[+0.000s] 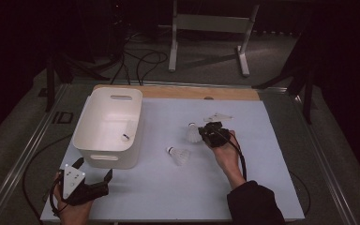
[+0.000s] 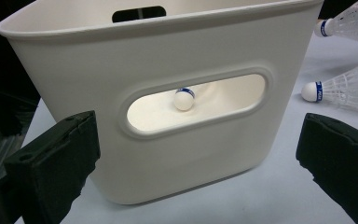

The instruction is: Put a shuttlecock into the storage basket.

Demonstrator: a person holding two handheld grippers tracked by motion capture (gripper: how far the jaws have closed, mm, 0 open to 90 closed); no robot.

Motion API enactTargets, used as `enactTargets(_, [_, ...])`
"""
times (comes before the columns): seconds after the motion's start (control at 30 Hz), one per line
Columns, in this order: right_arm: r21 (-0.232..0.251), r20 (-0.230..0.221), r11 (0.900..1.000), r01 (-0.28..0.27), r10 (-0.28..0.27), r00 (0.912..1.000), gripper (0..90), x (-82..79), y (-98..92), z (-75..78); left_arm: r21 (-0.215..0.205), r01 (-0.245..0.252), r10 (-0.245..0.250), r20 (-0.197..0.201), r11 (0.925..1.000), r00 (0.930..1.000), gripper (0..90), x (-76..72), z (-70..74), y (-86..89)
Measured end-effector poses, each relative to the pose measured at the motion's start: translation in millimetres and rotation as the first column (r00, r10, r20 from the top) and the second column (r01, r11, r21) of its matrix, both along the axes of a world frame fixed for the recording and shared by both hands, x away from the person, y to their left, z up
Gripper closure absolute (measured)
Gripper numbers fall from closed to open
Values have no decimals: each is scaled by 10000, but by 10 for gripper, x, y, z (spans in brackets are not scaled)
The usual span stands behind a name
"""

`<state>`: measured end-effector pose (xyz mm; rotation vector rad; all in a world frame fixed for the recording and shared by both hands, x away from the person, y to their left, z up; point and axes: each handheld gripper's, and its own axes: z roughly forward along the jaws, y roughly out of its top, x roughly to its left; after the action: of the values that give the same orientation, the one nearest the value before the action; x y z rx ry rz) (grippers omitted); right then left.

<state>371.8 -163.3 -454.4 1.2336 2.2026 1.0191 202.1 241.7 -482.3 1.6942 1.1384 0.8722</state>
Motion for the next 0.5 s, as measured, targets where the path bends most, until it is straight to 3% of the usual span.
enactTargets(0.5, [246, 92, 9996, -103, 100, 9999, 899, -55, 36, 86, 14, -9, 9, -14, 10000, 10000, 1, 2, -1, -2])
